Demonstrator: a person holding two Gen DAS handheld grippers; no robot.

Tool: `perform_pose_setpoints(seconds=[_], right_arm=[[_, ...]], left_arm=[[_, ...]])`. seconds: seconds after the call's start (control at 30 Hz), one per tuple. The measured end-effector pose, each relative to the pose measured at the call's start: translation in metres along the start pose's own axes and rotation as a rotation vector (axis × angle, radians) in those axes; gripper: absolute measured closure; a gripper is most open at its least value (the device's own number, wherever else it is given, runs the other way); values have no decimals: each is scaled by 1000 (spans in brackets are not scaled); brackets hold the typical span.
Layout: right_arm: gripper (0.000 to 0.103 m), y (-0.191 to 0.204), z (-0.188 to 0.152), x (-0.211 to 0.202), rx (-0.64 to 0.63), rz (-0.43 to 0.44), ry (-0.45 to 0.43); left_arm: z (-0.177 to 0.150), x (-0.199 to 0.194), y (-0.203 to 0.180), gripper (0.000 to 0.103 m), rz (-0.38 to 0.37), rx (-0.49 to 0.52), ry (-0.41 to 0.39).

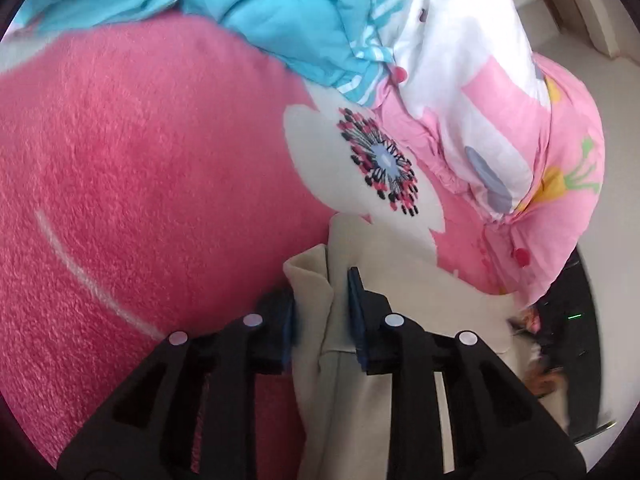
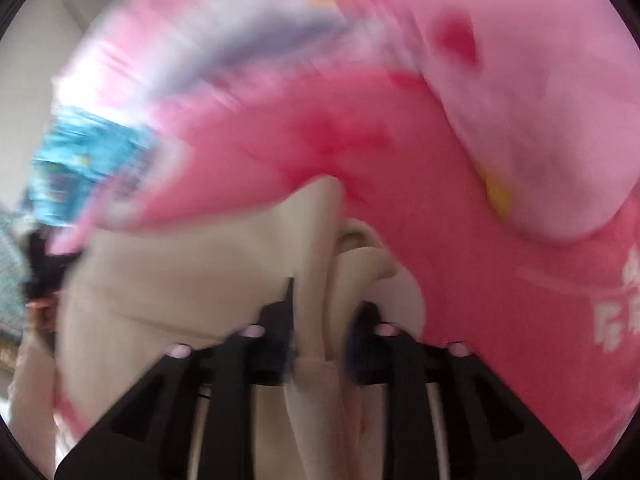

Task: Fold large clothes
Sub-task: 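Pinch the beige hoodie end with both grippers and fold it over the bundle, then open both grippers and pull them back from the folded hoodie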

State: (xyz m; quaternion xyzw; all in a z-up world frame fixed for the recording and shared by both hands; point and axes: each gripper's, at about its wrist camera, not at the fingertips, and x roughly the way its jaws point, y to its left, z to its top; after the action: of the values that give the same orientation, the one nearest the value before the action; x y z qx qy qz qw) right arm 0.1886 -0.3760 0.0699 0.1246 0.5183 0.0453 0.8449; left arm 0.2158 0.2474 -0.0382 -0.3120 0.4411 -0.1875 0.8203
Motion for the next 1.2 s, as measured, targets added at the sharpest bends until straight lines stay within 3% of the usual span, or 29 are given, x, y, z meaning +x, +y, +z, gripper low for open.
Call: perform_pose_setpoints(seconds=[0.03, 0.1, 0.13, 0.17, 0.23, 0.27, 0.37, 0.43, 0.5, 0.57, 0.6, 0.67, 0.73, 0.83, 0.87, 0.97, 1.2], right_arm=[[68, -11, -2, -1, 47, 47, -23], [63, -22, -4, -11, 107, 62, -35], [62, -27, -5, -23, 104, 16, -43], [61, -29, -7, -35, 76, -36, -55], [61, -25, -15, -67, 17, -185, -103], [61, -19, -21, -82, -20, -220, -132], [61, 19, -66, -130, -159, -131, -189], [55, 53, -110, -147, -262, -95, -183], [48, 81, -157, -146, -324, -39, -136], [47, 95, -186, -134, -332, 19, -94], [47, 97, -194, -125, -321, 9, -65], [47, 94, -204, -92, -264, -53, -27], [47, 90, -203, -75, -235, -97, -70], [38, 102, -199, -65, -271, -151, -167], [30, 105, -197, -62, -273, -168, -179], [8, 103, -188, -41, -227, -172, -191], [6, 103, -190, -33, -205, -166, -196]], left_arm=[[1, -5, -3, 69, 26, 4, -6], [-1, -25, -22, 46, 210, 82, -39], [-4, -39, -37, 46, 346, 163, -64], [-9, -48, -49, 46, 432, 224, -84], [-37, -67, -82, 47, 518, 383, -98], [-50, -75, -91, 47, 516, 424, -95], [-125, -98, -134, 45, 438, 525, -38], [-184, -104, -160, 43, 396, 590, 25], [-219, -99, -170, 37, 371, 582, 76], [-246, -79, -170, 37, 345, 513, 122], [-255, -65, -168, 37, 348, 488, 122], [-266, -47, -166, 26, 415, 475, 43], [-270, -32, -178, 20, 472, 555, -38], [-259, -16, -183, 11, 506, 546, -13], [-251, -13, -181, 7, 498, 519, -8], [-241, 0, -176, 6, 494, 471, -12], [-255, -4, -180, 6, 501, 482, -42]])
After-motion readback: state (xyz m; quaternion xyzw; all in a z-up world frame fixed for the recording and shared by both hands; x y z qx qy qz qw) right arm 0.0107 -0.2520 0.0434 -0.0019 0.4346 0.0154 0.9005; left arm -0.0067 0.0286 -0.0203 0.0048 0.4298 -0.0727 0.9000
